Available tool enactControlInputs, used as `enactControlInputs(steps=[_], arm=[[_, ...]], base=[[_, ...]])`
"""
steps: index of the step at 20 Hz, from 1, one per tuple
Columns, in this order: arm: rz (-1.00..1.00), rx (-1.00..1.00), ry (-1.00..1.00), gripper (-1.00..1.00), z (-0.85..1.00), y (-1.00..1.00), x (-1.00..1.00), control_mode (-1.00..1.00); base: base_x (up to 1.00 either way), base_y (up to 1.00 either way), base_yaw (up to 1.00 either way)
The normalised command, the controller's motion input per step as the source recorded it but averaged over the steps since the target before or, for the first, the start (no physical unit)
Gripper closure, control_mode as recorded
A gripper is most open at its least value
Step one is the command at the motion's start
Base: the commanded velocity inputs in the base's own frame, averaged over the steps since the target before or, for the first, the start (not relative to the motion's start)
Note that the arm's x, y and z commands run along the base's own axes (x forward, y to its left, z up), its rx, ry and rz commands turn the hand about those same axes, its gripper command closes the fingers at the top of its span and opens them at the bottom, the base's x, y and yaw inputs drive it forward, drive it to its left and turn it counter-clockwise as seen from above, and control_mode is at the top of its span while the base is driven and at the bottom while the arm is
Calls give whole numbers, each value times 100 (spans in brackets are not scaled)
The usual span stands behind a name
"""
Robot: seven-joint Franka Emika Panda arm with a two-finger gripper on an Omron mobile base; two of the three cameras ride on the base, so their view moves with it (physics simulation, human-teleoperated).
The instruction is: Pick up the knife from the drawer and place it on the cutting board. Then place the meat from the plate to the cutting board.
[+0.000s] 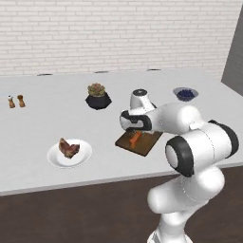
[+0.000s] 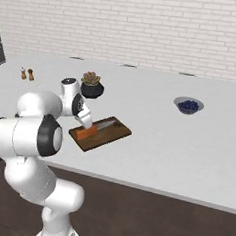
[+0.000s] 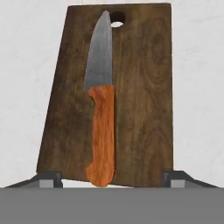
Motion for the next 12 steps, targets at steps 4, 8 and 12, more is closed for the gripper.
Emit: enactControlInputs(steps=[4, 8, 12], arm=[[13, 1, -1, -100, 60, 71, -82, -100], [31, 0, 0, -100, 51, 96, -60, -100], [60, 0, 1, -100, 25, 99, -4, -100]], base=[[0, 0, 0], [0, 0, 0], [0, 0, 0]])
